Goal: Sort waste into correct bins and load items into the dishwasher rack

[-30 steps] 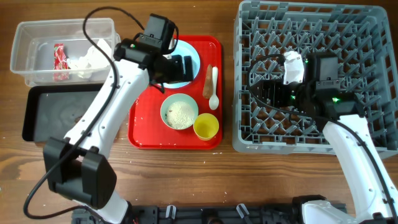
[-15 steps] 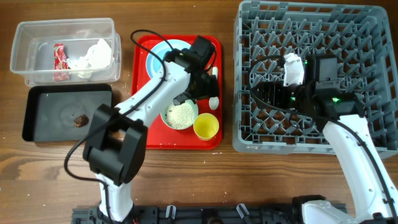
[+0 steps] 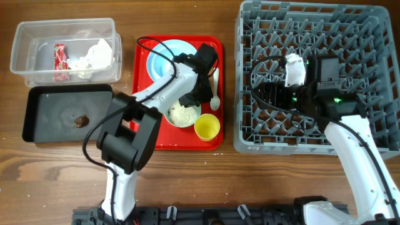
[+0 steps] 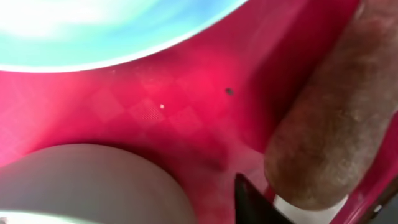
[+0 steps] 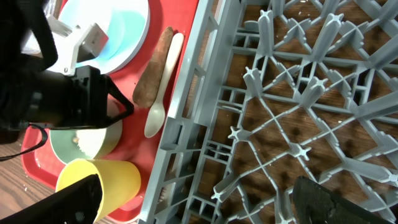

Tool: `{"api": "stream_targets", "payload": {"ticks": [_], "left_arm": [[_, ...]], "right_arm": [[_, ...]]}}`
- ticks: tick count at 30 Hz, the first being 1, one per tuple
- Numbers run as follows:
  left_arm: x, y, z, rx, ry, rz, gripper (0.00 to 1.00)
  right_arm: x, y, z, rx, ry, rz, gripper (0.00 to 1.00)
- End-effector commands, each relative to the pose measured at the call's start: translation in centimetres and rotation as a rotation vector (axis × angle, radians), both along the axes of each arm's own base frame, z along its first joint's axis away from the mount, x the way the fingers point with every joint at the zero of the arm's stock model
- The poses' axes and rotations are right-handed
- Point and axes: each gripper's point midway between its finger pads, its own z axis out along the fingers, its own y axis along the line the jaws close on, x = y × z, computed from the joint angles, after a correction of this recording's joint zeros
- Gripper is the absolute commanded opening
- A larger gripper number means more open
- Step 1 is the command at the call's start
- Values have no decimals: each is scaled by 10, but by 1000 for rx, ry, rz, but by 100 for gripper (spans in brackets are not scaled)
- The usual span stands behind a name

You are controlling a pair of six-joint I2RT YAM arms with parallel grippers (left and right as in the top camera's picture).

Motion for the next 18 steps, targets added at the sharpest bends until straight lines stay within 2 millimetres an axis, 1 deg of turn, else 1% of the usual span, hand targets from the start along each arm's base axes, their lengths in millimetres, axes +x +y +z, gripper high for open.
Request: {"api": "stream_targets", "payload": {"ticks": [1, 4, 6, 11, 14, 16, 18], "left_arm": [[1, 4, -4, 23, 0, 6, 32], [-1, 8, -4, 29, 12, 10, 32], [-5, 14, -1, 41, 32, 18, 31], [-11, 48, 18, 68, 82, 71, 33], [-12, 63, 20, 79, 106, 18, 34], [-11, 67, 20, 80, 110, -13, 34], [-11, 67, 20, 74, 108, -10, 34]], "right_arm": [[2, -2, -3, -3, 14, -17, 100], [2, -2, -3, -6, 13, -19, 100], [2, -2, -3, -6, 13, -19, 100], [3, -2, -3, -6, 10, -19, 100], [3, -2, -3, -5, 11, -19, 100], [3, -2, -3, -6, 10, -19, 100], [3, -2, -3, -6, 10, -19, 100]]}}
